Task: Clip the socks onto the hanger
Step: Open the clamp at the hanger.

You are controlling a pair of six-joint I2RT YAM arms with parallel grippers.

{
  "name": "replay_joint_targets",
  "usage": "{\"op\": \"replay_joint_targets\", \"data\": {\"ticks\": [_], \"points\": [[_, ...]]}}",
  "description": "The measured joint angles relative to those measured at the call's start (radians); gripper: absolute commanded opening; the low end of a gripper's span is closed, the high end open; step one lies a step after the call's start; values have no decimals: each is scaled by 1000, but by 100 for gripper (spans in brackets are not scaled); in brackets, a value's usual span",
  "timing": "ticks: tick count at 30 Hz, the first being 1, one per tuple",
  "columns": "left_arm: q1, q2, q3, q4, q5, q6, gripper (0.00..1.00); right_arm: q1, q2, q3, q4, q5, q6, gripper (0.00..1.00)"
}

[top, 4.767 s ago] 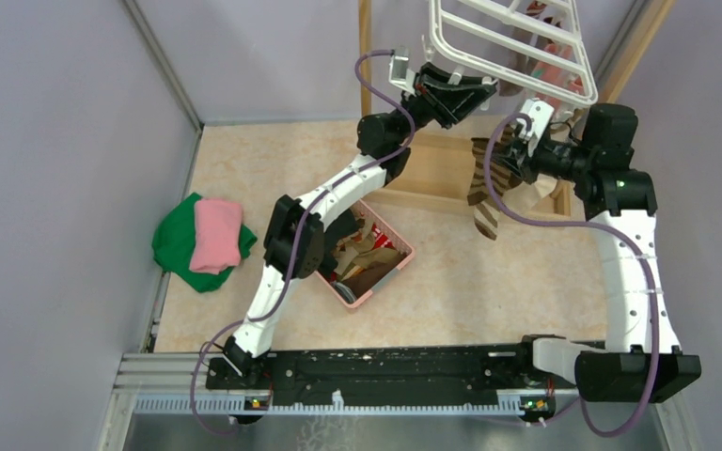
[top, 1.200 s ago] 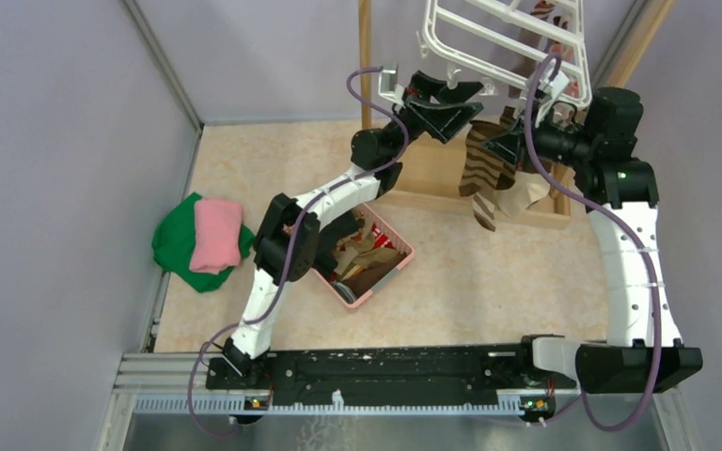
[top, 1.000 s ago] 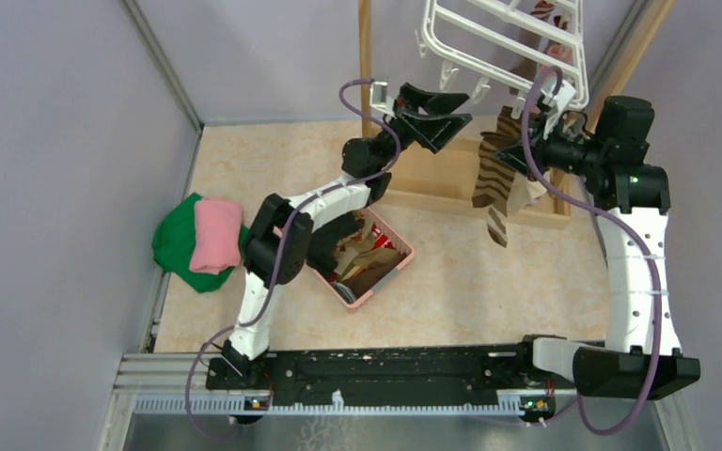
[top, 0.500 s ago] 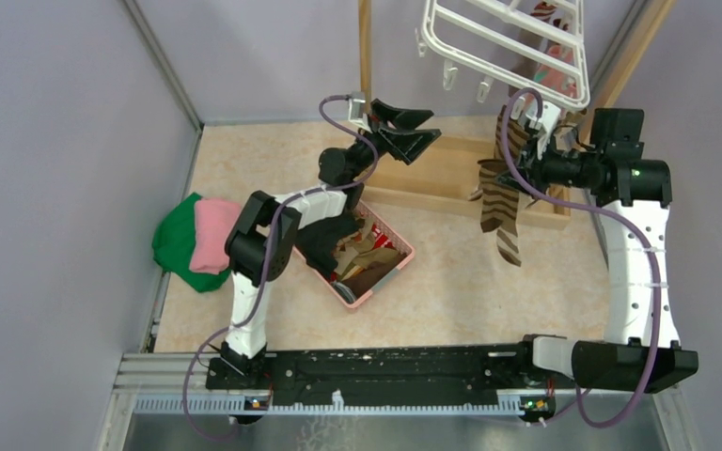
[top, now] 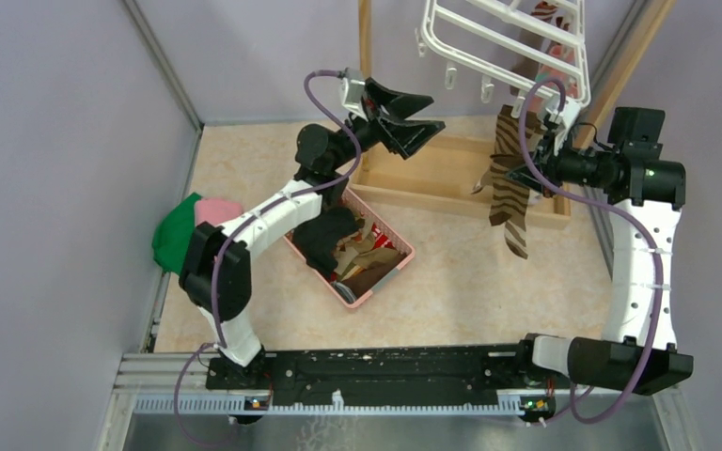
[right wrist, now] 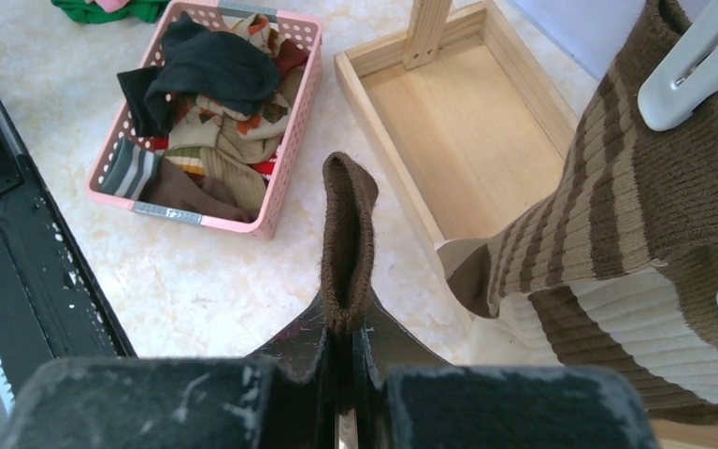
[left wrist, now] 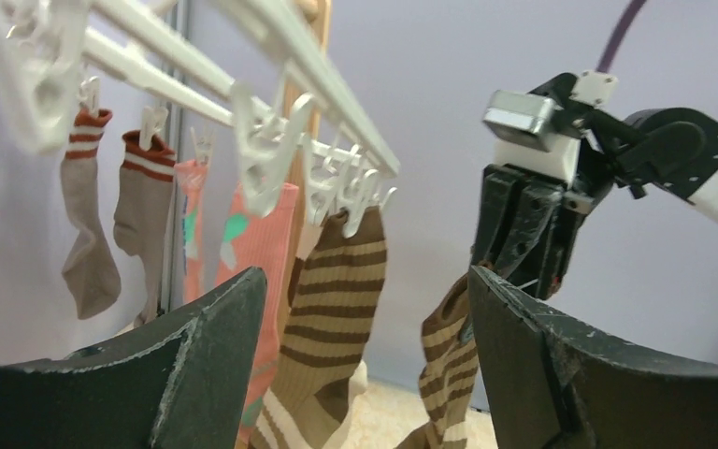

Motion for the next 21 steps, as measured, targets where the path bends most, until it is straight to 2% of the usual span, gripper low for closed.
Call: {"op": "replay_joint_targets", "data": {"ticks": [8,21], "points": [[-12,-15,126,-193,89,34,77,-25,0,-3,3,-47,22,0],[-56,96,327,-370,69,26,77,-64,-4,-21,27,-104,72,0]]}}
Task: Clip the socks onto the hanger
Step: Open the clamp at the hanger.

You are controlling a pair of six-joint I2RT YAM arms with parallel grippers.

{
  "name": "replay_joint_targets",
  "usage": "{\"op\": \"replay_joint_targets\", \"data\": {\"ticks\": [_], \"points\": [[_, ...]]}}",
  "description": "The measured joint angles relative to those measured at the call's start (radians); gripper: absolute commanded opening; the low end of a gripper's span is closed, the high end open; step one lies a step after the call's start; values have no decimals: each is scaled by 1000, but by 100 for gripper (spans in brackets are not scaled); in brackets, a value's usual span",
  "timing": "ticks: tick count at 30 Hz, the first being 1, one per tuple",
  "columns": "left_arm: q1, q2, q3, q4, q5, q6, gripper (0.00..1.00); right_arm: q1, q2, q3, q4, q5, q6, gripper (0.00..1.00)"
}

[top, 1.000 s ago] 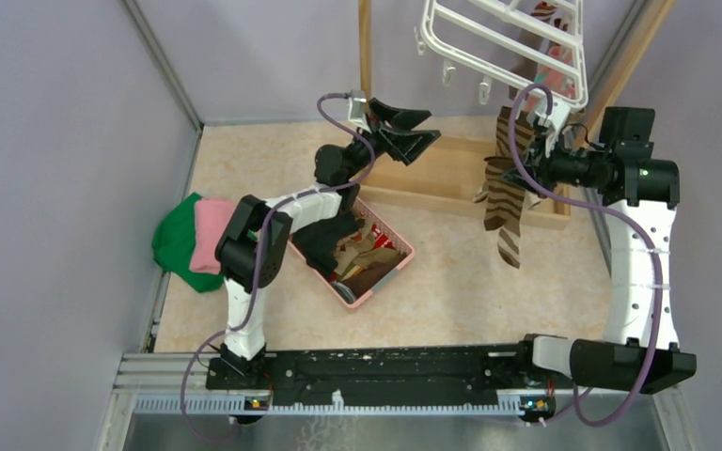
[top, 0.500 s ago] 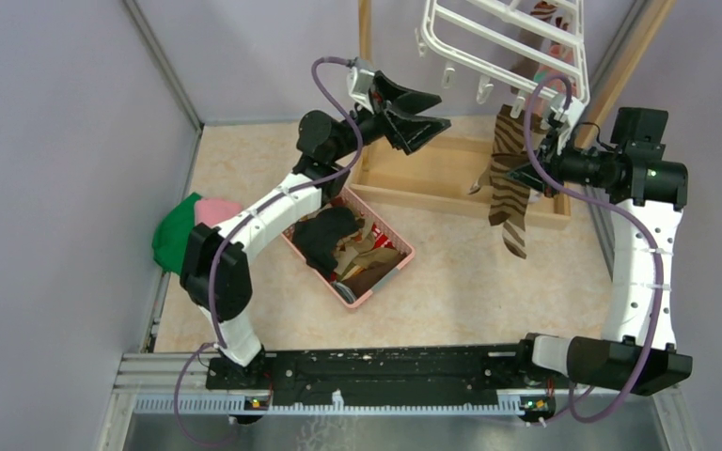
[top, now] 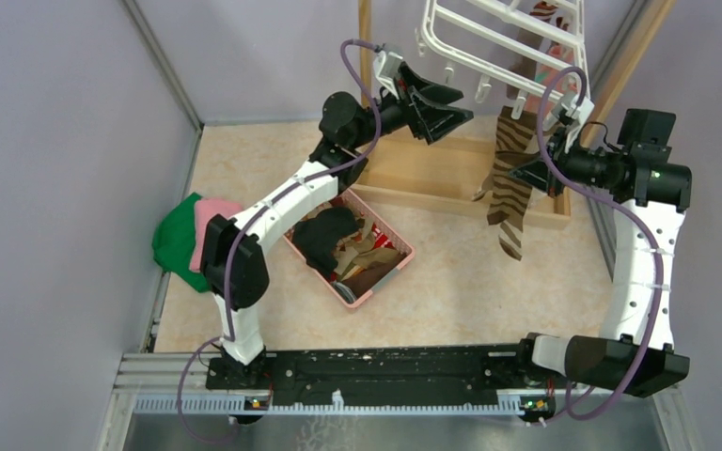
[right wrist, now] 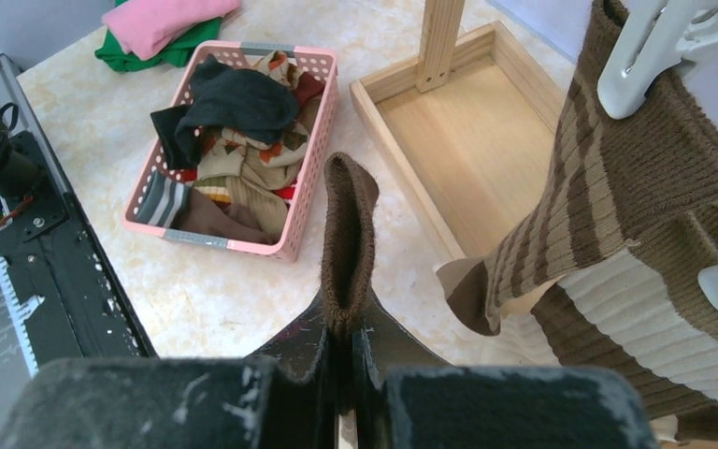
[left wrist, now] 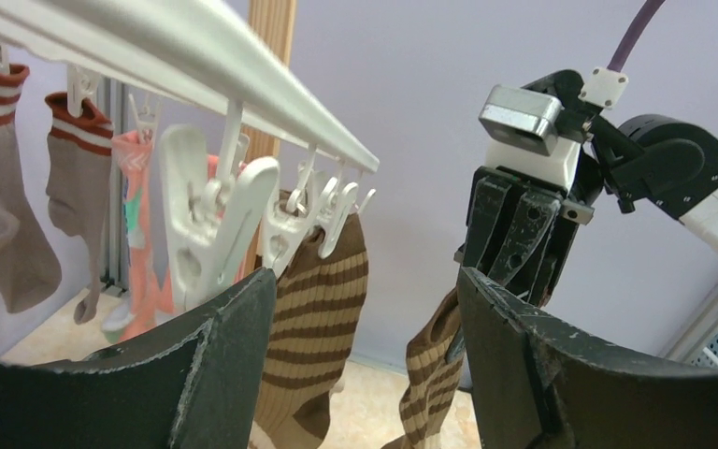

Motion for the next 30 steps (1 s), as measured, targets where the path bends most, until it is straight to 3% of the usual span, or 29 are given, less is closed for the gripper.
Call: {"op": "replay_joint_targets", "data": {"ticks": [11,30], "points": [[-11,112,184,-58,-38,15,84,-16,-10,0,14,-27,28,0],[-11,203,329,-99,-33,75,81,-27,-15,0,14,-39,39,0]]}}
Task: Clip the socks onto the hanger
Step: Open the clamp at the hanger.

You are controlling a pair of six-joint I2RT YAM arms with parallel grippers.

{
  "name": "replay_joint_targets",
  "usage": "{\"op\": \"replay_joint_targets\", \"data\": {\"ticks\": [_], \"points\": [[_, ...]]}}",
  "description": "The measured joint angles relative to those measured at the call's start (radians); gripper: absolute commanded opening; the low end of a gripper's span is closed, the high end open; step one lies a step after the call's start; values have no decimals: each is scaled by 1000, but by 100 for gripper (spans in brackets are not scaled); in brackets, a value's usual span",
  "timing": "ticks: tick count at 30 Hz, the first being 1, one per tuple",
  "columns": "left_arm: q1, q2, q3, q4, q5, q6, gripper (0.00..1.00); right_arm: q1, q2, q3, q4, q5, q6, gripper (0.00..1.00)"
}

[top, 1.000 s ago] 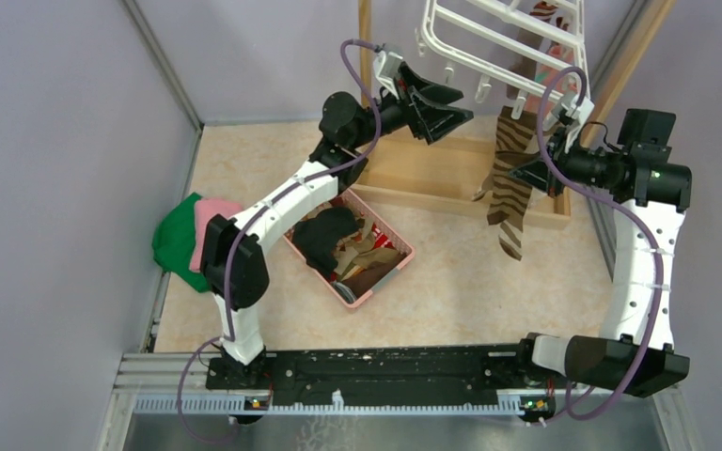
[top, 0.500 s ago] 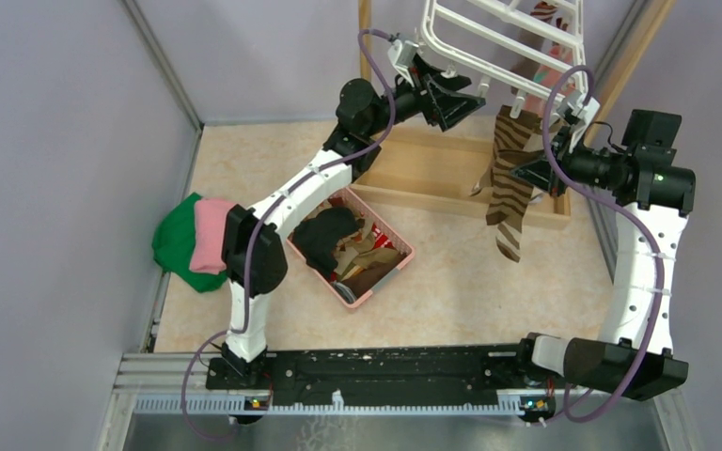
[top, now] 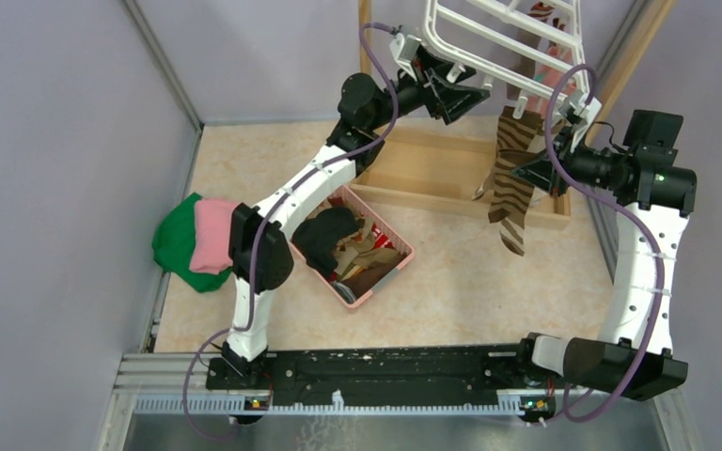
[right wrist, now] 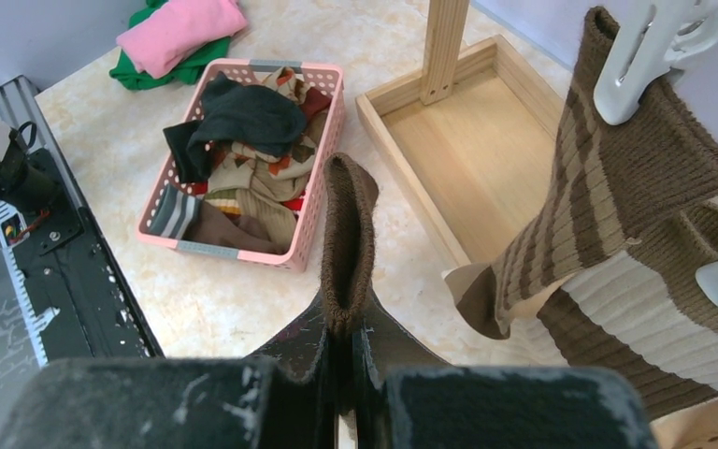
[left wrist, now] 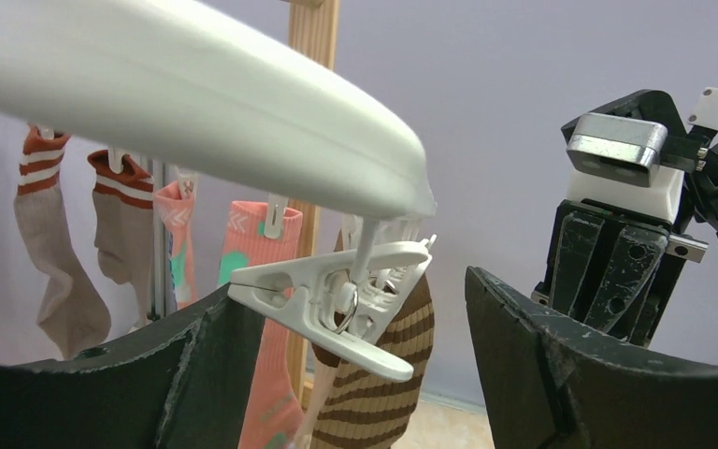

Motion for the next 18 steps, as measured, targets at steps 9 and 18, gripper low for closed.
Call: {"op": "replay_joint_targets", "data": {"ticks": [9,18], "points": [[0,25,33,4,10,-1,80,-6,0,0,0,-16,7,0],[0,31,15,119,32,-44,80,-9,0,0,3,-23,9,0]]}}
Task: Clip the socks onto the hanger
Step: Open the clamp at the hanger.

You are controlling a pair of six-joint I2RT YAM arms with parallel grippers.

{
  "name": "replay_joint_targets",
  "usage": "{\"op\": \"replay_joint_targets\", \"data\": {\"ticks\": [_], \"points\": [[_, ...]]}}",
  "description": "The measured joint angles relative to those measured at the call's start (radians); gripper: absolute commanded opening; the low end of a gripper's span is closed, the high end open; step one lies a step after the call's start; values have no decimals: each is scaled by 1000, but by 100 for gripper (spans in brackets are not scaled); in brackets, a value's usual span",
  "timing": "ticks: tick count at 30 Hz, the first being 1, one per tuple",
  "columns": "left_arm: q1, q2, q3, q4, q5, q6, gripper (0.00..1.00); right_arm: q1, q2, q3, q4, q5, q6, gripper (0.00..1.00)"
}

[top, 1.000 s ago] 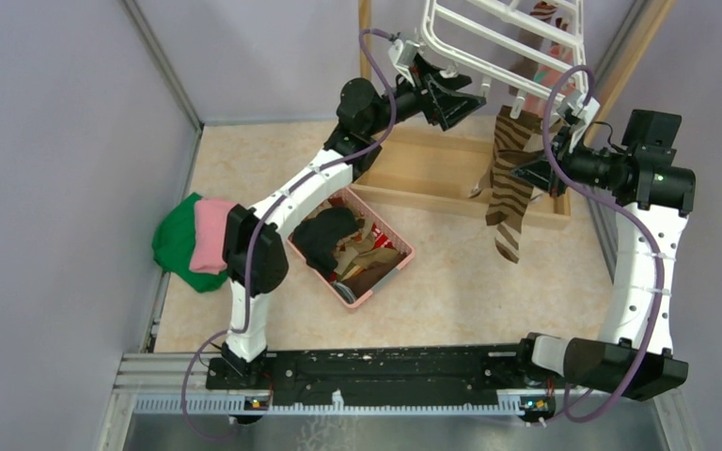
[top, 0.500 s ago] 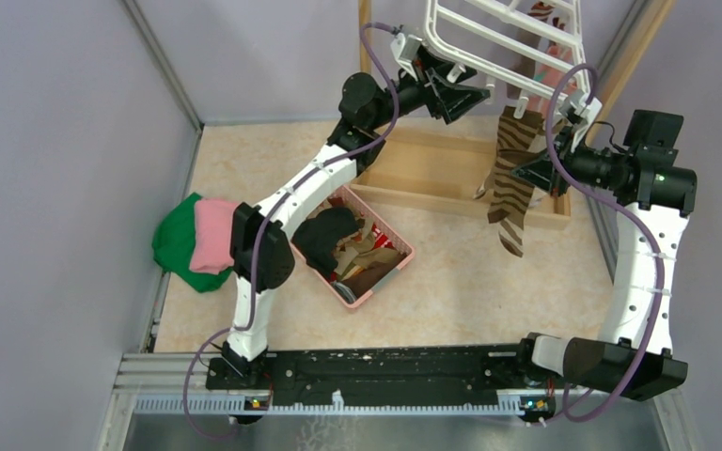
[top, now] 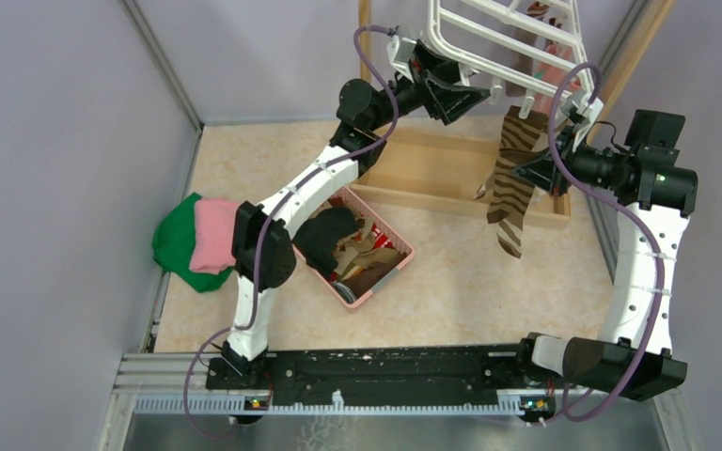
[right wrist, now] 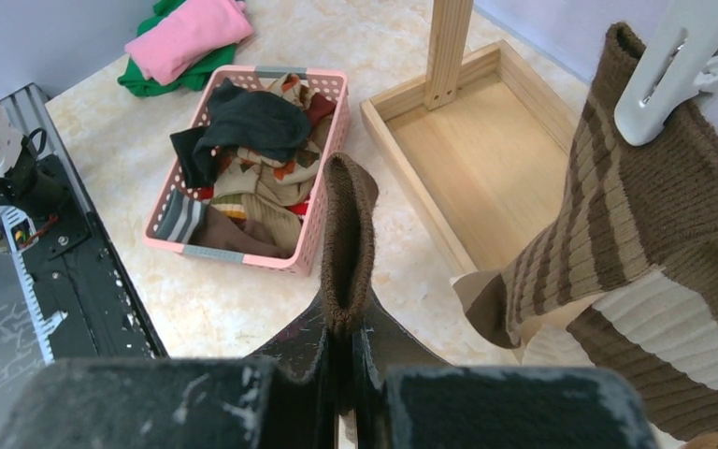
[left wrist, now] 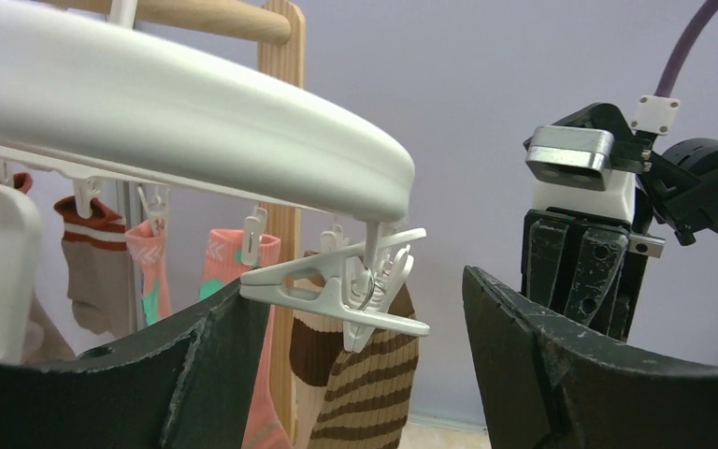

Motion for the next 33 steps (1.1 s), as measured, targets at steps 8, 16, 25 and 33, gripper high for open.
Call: {"op": "replay_joint_targets", "data": {"ticks": [8,16,25,33], "points": [[-1,30,-11,125,5,-39,82,-6,0,0,1,-8,6,0],[-2,41,-193,346,-6,-107,94,-11,0,0,1,-19,5,0],[-2,64,-337,656,-25,-189,98,-13,0,0,-1,-21,4,0],[-2,180,-134,743,-45,-320,96,-20,-2,0,-3,-25,4,0]]}}
